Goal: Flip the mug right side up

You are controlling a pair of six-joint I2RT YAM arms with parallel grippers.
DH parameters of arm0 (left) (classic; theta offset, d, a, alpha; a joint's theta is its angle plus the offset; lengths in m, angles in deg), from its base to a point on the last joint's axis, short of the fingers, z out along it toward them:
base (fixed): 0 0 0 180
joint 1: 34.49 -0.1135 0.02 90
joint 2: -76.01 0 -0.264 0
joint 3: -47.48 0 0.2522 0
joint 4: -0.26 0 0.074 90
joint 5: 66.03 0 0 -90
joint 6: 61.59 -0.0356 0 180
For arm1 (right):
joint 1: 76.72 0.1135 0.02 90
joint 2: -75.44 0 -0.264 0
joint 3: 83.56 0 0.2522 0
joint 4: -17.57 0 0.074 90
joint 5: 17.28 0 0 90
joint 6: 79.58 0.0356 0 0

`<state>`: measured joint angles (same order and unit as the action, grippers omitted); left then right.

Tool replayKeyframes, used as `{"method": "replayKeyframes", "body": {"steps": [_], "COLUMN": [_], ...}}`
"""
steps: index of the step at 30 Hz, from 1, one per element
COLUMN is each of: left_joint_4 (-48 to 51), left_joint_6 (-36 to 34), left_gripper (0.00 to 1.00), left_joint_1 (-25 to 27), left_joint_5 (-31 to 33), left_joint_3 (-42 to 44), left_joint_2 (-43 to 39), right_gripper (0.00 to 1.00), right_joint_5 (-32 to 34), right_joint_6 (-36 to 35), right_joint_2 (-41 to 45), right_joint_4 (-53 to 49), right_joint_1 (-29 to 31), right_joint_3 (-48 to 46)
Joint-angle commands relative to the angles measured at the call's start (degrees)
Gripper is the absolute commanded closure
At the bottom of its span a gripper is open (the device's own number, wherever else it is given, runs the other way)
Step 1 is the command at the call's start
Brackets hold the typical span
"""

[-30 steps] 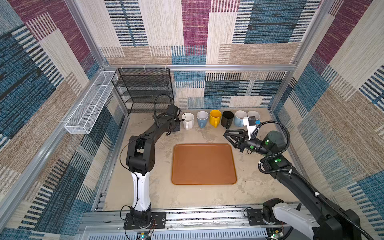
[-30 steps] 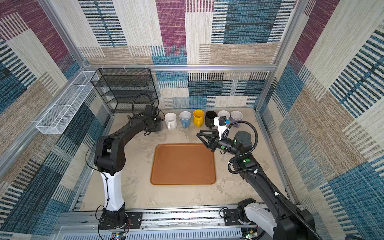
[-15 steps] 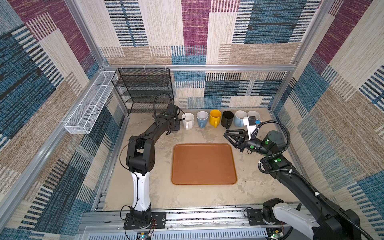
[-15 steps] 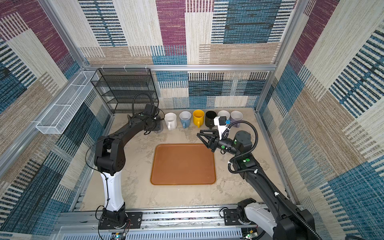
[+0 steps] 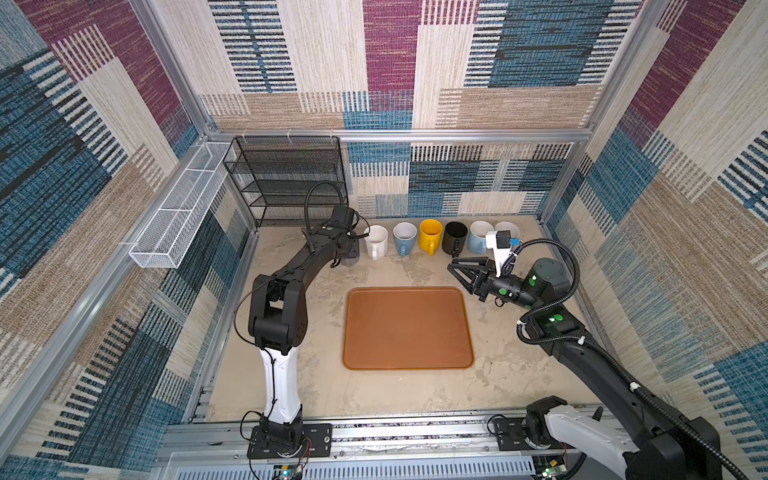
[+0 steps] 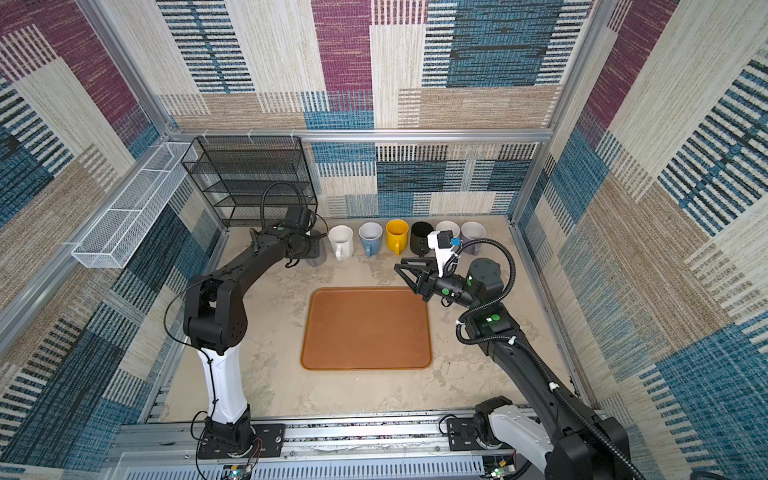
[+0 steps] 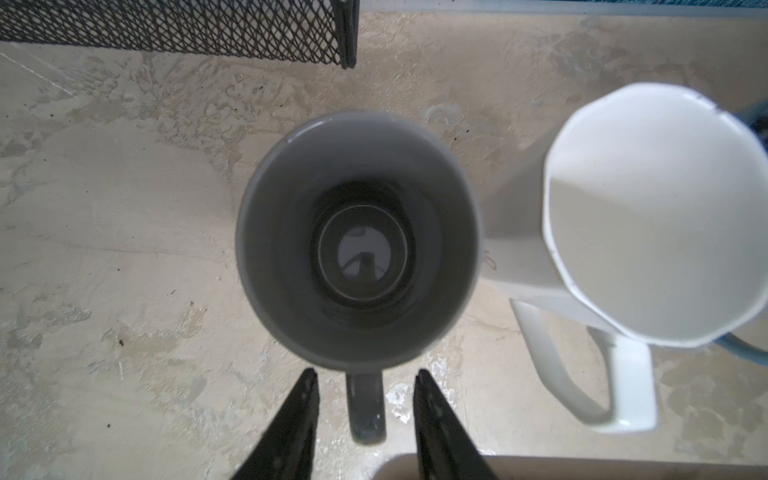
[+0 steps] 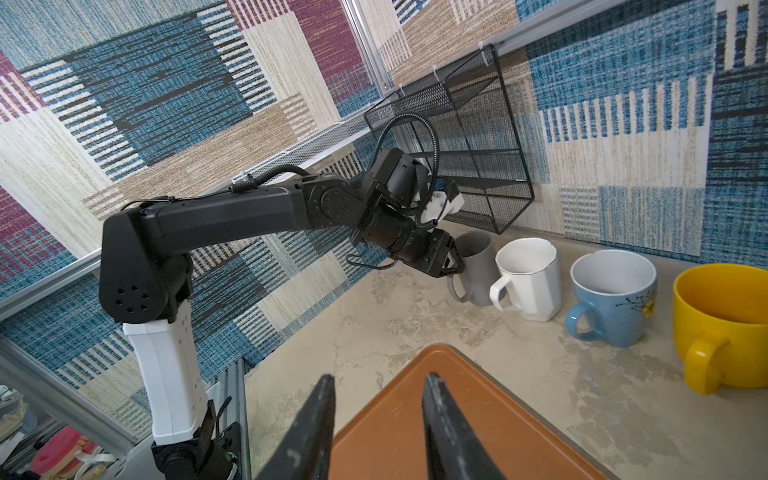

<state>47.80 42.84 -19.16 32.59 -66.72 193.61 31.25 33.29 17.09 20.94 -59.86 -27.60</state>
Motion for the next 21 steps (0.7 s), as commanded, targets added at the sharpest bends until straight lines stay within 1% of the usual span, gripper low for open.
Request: {"method": "replayKeyframes", "body": {"steps": [1,3,5,9,12,15,19,20,21], "left_joint_4": [0.82,0.85,0.71,0.75,0.65,0.56,-0.32,-0.52,-0.7], "left_joint_6": [-1.0,-1.29,-1.78,-2.61,-3.56,-4.27,-5.2,-5.54,-5.97], "left_gripper": [0.58,0.57,0.54,0.47,0.42,0.34,0.27,0.26,0.23], "left_joint_1": [-0.13,-0.13,-0.13,-0.13,-0.17,-0.13,-0.13,-0.13,-0.17], "left_joint_5": [0.11,0.32,0.82,1.57,2.41,3.47,5.21,5.66,6.08], "left_joint_3": [0.05,0.81,1.54,2.94,3.89,5.0,7.22,7.94,8.6], "left_joint_2": [-1.94,-3.23,-4.7,-7.89,-10.6,-13.55,-17.98,-19.21,-20.3], "right_gripper": [0.6,0.58,0.53,0.44,0.38,0.32,0.24,0.15,0.01], "right_joint_5": [3.41,4.51,5.53,7.86,9.23,10.69,12.98,14.0,15.07], "right_joint_6": [-1.35,-1.88,-2.17,-2.58,-3.07,-3.7,-4.46,-4.59,-4.85], "right_joint_2": [0.17,-0.01,-0.19,-0.19,-0.01,0.08,0.95,1.34,1.72], "right_joint_4": [-2.66,-3.64,-4.15,-4.98,-5.61,-6.69,-8.12,-8.53,-8.97], "right_joint_1": [0.03,0.03,0.09,-0.05,-0.03,-0.16,-0.57,-0.6,-0.69], "right_joint_3": [0.74,1.22,1.58,2.2,2.73,3.13,3.46,3.43,3.56]}}
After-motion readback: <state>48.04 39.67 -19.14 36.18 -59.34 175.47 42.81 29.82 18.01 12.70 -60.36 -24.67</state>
